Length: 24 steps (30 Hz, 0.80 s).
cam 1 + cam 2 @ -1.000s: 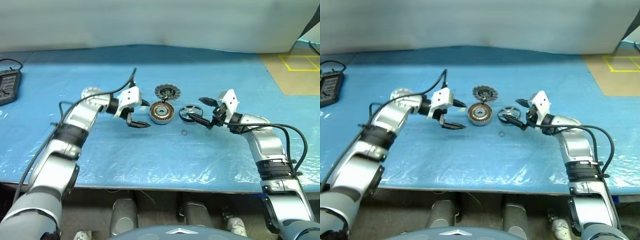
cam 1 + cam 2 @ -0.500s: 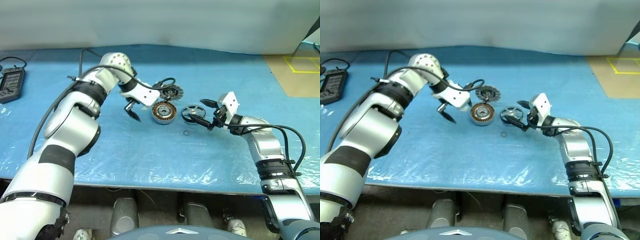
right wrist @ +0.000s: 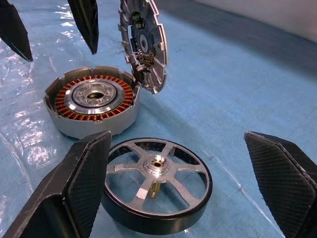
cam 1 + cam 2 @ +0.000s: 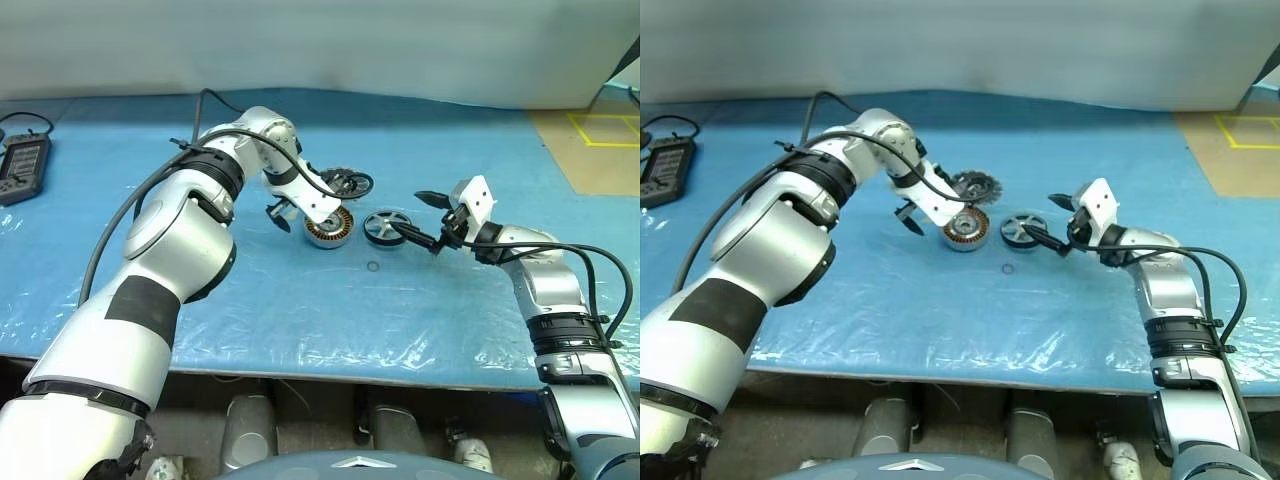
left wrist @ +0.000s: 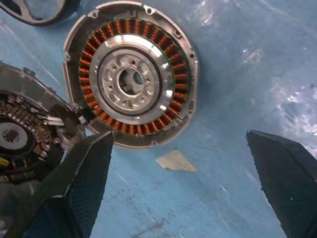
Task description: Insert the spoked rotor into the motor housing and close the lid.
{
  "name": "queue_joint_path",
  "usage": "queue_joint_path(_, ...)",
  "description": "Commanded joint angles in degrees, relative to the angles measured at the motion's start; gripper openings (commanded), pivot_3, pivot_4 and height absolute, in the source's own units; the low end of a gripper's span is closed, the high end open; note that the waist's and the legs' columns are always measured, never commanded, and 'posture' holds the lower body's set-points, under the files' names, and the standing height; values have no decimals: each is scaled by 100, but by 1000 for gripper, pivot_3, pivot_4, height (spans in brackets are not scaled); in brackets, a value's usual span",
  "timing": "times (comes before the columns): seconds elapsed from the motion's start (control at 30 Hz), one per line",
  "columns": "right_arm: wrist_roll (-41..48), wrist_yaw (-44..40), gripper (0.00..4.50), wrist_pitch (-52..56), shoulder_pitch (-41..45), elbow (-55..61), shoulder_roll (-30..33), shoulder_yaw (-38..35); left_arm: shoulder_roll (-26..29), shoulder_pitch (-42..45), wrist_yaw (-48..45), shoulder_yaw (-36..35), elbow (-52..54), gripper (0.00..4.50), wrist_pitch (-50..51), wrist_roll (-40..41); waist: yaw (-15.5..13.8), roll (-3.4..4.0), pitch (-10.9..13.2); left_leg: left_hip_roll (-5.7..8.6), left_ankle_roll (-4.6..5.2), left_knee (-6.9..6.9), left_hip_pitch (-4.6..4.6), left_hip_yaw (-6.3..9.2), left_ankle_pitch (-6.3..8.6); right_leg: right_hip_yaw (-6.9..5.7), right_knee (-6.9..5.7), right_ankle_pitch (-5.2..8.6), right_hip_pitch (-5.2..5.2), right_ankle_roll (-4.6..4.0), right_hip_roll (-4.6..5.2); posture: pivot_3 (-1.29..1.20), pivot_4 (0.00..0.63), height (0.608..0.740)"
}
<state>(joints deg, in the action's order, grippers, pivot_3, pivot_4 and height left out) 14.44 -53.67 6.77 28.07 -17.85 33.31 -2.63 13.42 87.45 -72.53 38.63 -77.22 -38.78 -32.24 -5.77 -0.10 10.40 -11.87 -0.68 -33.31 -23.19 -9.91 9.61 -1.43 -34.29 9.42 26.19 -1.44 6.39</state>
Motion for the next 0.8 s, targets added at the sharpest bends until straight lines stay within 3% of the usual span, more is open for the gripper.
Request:
queue_joint_path(0.03,118,36,4486,-33,-38,304,-13,-133,17,7,48,-82,-24,4500,-19,-84,3,0,0,0,0,0,0,0,0,0,-1,0,0,0,0,0,150,740)
queue_joint_path(0.8,189,212,4486,289,-260,822,56,-206,-208,-317,270,-303,-36,4500,113,-176,-3,-1,1,-1,1,0,1,2,1,0,-1,0,0,0,3,0,150,740)
